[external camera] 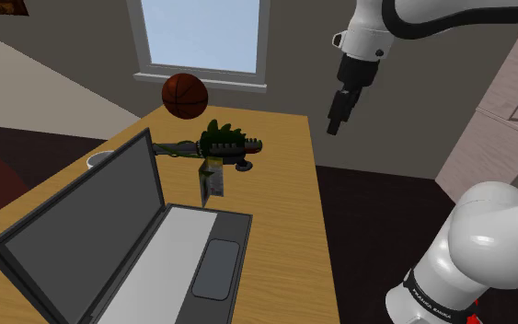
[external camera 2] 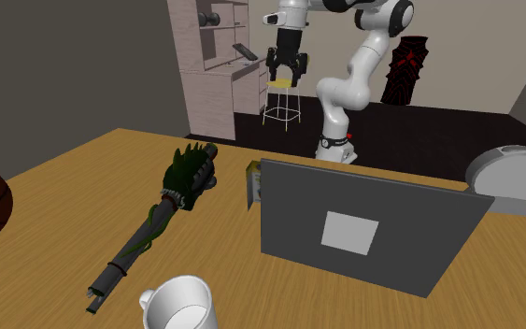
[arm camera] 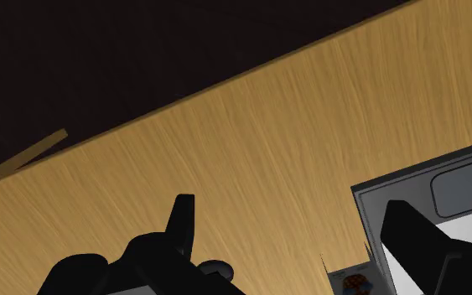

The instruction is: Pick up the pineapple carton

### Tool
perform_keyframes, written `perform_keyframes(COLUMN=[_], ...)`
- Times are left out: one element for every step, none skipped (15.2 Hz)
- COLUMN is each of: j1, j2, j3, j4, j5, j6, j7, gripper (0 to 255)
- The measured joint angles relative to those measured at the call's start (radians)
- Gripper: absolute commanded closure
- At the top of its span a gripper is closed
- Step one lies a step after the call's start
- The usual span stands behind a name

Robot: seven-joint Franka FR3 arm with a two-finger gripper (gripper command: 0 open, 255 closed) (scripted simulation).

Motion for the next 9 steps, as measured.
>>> perform_keyframes(j1=[0.0, -0.001, -0.002, -0.003, -0.005, -0.008, -0.011, -0.015, -0.019], j2=[0.0, 0.014, 0.031, 0.055, 0.081, 0.11, 0.139, 0.169, 0.201], j3=[0.0, 0.01, 0.027, 0.049, 0.07, 0.092, 0.114, 0.134, 0.155], j4=[0.0, 0.004, 0.008, 0.014, 0.021, 0.031, 0.043, 0.058, 0.074], j5=[0.0, 0.006, 0.016, 0.029, 0.041, 0.052, 0.063, 0.071, 0.079], j6=[0.0, 0.008, 0.018, 0.033, 0.049, 0.065, 0.078, 0.09, 0.104], j7=[0.0, 0.019, 0.05, 0.089, 0.129, 0.171, 0.214, 0.255, 0.298], gripper=[0, 0, 0, 0, 0, 0, 0, 0, 0])
